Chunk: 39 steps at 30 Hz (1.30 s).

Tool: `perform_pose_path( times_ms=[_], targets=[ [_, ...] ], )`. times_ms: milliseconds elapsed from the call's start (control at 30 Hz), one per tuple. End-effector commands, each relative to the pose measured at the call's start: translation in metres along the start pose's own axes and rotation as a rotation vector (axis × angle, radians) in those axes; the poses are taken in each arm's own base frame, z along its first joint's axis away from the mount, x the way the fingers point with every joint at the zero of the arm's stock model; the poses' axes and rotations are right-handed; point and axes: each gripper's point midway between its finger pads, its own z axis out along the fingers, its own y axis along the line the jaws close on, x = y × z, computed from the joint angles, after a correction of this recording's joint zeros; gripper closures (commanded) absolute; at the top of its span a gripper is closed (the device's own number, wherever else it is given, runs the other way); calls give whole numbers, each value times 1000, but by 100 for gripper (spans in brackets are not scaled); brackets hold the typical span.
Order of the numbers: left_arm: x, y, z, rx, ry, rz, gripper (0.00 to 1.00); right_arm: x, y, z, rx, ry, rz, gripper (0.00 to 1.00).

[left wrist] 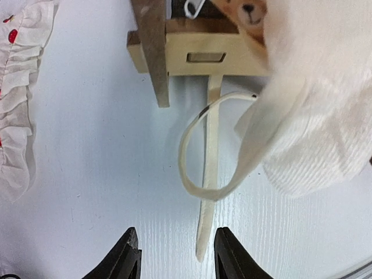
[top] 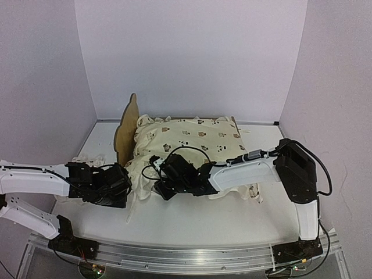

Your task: Set up the pet bed

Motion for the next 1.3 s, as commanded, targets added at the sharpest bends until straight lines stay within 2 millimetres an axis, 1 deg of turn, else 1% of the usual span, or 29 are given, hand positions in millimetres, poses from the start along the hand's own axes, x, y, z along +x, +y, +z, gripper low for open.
perform_pose_path(
  times_ms=[0,100,167,333,500,700,833,933,1000,1100,1133,1267],
  targets=[
    [-10,-17,-1,39,-13,28,56,-46,-55,-26,124,-91,52,57],
    [-12,-23,5,55,-30,40,57,-45,-54,-32,107,-76,50,57],
    [-14,-26,10,61,-50,51,58,-43,-48,-37,66,-63,48,56],
    [-28,-39,18,107,-126,72,59,-31,-28,-50,-68,-12,45,55],
    [-40,-51,22,150,-182,101,59,-15,-18,-67,-148,32,76,55],
    [-44,-51,38,107,-185,131,63,1,-14,-80,-188,68,114,54],
    [-43,-47,44,70,-181,141,69,8,-9,-83,-219,91,125,54],
    [-42,-44,42,56,-173,141,77,11,-5,-83,-234,104,125,54],
    [-43,-45,39,62,-170,144,86,14,-3,-81,-237,112,120,54],
    [-47,-47,32,77,-173,151,98,15,-2,-80,-238,116,119,54],
    [-49,-49,29,83,-173,148,100,15,-2,-79,-239,117,119,54],
    [-57,-58,12,124,-163,147,100,13,0,-83,-249,113,124,54]
  ],
)
